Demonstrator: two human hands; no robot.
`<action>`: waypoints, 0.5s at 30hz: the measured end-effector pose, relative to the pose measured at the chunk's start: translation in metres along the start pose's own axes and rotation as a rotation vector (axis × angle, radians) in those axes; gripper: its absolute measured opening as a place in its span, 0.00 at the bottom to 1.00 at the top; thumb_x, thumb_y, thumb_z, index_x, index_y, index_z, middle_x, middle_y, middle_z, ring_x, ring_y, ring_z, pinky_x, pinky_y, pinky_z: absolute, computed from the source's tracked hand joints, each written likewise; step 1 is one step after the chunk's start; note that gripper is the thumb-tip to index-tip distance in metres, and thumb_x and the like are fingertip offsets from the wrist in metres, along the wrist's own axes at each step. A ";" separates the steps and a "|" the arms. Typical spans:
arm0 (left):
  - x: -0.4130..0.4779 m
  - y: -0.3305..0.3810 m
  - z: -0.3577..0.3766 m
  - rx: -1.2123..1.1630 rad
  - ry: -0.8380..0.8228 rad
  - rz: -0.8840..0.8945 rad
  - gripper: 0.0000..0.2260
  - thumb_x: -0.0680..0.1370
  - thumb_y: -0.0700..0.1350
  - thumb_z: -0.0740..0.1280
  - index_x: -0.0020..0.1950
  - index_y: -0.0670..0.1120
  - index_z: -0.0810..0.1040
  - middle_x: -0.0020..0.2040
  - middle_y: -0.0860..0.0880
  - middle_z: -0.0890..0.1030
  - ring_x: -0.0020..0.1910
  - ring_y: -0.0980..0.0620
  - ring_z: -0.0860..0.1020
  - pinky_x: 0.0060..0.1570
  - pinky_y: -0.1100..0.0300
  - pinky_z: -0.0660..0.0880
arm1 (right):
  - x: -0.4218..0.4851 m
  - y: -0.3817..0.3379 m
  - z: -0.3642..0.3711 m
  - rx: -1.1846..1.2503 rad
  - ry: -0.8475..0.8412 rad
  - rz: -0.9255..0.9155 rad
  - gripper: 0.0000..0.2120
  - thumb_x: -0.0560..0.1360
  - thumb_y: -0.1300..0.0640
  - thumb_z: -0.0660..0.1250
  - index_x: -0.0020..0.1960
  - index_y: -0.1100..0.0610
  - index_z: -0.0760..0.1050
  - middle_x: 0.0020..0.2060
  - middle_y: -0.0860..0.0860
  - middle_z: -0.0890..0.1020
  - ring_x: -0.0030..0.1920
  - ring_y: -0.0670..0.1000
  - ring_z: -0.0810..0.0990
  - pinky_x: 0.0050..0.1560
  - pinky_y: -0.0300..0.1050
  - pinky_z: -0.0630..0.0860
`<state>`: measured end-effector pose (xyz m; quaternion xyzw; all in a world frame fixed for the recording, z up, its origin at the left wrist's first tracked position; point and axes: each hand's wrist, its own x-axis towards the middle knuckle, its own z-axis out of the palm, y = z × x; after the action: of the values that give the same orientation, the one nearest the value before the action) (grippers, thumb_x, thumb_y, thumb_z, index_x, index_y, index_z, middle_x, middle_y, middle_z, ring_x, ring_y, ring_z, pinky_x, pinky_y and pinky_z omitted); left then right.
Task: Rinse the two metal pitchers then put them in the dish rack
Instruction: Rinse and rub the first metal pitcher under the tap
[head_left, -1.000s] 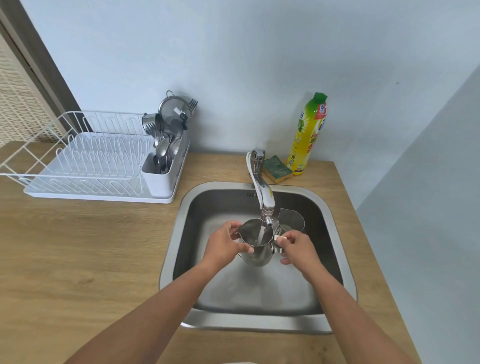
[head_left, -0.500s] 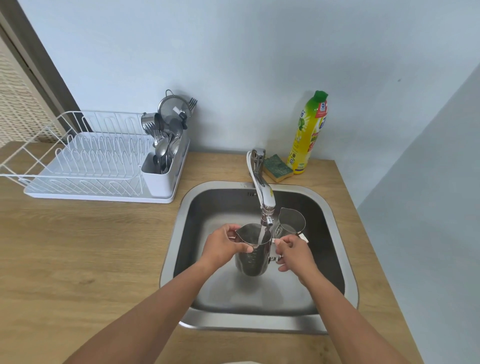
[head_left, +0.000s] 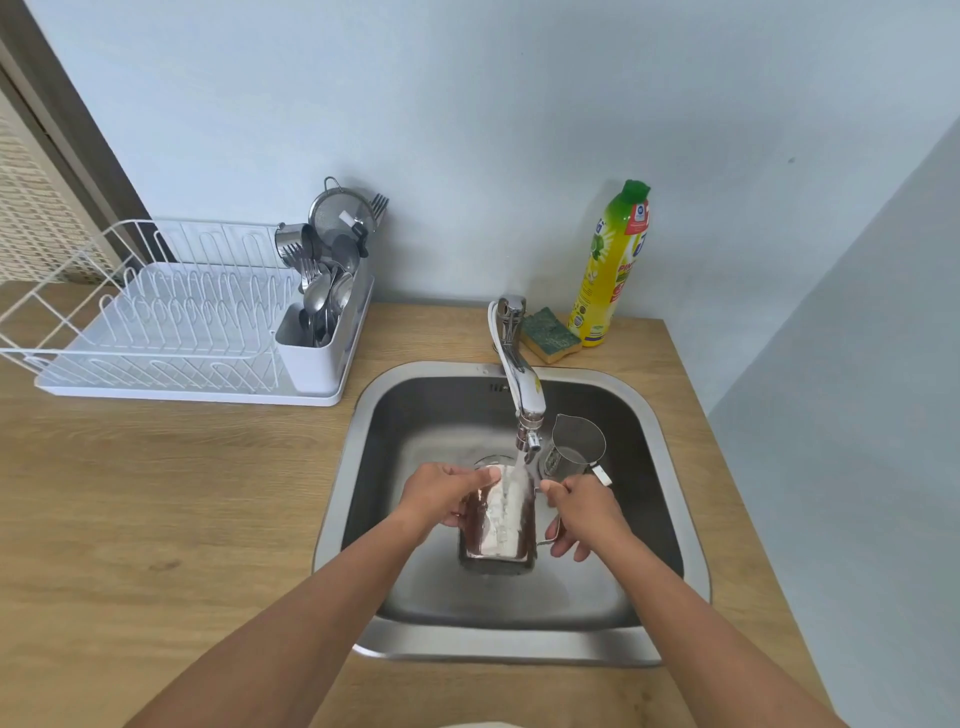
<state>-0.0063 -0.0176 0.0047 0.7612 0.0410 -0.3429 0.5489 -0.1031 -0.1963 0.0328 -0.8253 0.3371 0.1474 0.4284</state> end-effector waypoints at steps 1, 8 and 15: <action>0.001 0.000 0.000 0.014 0.007 -0.013 0.21 0.66 0.55 0.80 0.49 0.40 0.83 0.43 0.43 0.86 0.37 0.49 0.84 0.35 0.57 0.82 | 0.001 0.000 0.000 -0.019 -0.001 0.011 0.15 0.81 0.47 0.59 0.46 0.57 0.76 0.30 0.54 0.86 0.28 0.54 0.85 0.27 0.44 0.80; 0.002 0.001 0.001 0.075 -0.014 -0.093 0.23 0.69 0.59 0.77 0.49 0.41 0.79 0.42 0.44 0.82 0.36 0.49 0.82 0.30 0.58 0.79 | 0.009 0.003 0.003 -0.024 -0.024 0.085 0.19 0.79 0.45 0.60 0.48 0.61 0.78 0.31 0.55 0.84 0.24 0.54 0.83 0.26 0.44 0.79; 0.007 0.001 0.004 0.069 0.002 -0.107 0.22 0.69 0.61 0.75 0.42 0.42 0.81 0.40 0.44 0.81 0.35 0.48 0.80 0.33 0.55 0.81 | 0.013 0.007 0.002 0.029 -0.042 0.147 0.19 0.78 0.46 0.62 0.44 0.62 0.77 0.26 0.54 0.79 0.19 0.53 0.76 0.24 0.40 0.72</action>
<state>-0.0024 -0.0233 0.0013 0.7767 0.0707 -0.3722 0.5032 -0.0980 -0.2030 0.0202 -0.7887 0.3899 0.1908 0.4354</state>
